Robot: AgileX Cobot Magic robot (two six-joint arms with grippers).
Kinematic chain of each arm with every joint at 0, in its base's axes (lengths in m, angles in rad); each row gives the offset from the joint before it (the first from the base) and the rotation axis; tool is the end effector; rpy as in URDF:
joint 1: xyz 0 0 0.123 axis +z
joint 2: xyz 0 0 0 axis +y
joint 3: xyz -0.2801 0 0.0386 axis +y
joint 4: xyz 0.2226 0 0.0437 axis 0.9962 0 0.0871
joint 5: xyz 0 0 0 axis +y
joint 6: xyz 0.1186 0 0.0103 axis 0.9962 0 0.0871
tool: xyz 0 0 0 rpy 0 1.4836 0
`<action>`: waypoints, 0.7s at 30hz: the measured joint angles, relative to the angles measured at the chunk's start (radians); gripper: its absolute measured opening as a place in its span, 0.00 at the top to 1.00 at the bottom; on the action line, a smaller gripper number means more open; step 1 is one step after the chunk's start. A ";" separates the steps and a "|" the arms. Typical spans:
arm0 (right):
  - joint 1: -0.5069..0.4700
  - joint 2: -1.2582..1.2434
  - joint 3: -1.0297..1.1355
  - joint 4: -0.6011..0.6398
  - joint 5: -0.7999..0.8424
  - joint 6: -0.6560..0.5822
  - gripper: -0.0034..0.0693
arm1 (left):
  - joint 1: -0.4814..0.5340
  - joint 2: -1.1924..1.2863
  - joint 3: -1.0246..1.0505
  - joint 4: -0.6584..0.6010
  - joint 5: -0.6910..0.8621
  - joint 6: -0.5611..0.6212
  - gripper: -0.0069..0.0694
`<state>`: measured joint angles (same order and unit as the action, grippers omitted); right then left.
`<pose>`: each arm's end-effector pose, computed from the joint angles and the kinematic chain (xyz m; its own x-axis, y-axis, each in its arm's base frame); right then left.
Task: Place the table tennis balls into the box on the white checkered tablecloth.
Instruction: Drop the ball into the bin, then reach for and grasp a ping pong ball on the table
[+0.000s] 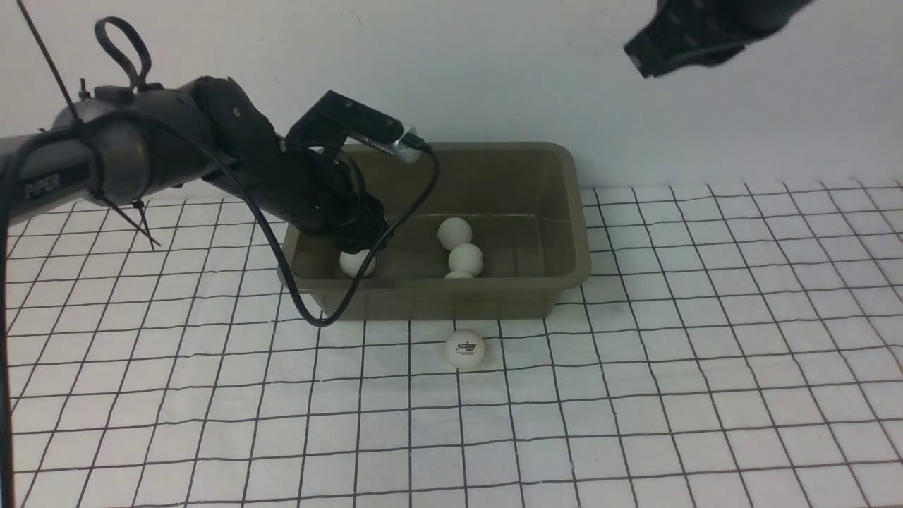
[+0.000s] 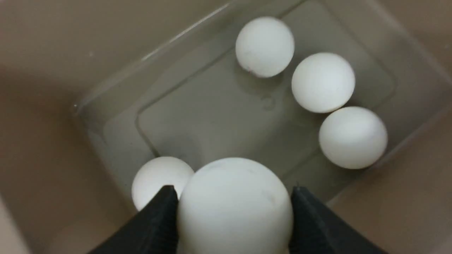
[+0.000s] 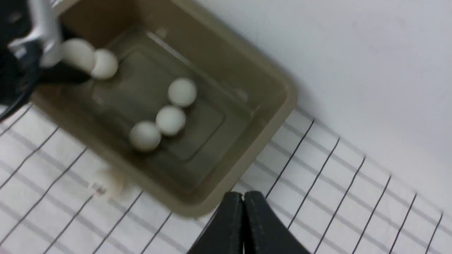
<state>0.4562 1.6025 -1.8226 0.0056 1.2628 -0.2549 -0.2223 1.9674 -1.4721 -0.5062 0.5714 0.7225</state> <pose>0.2904 0.1432 0.3957 -0.5987 -0.5728 -0.5599 -0.6128 0.7777 -0.1404 0.4125 -0.1253 0.2076 -0.6409 0.4241 -0.6398 0.5718 0.8199 -0.0293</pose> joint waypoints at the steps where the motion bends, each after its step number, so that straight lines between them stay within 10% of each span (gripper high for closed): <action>1: 0.000 -0.031 0.046 0.010 0.000 0.000 0.97 | 0.000 0.012 -0.003 0.000 0.000 0.001 0.44; 13: 0.000 -0.309 0.598 0.118 -0.207 0.001 0.97 | 0.000 0.039 -0.023 -0.002 0.008 0.008 0.30; 21: 0.052 -0.312 0.892 0.269 -0.603 -0.030 0.97 | 0.000 -0.151 -0.026 0.009 0.078 0.028 0.81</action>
<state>0.5087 1.2903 -0.9308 0.2744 0.6599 -0.2852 -0.2223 1.8163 -1.4977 -0.4971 0.6497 0.7510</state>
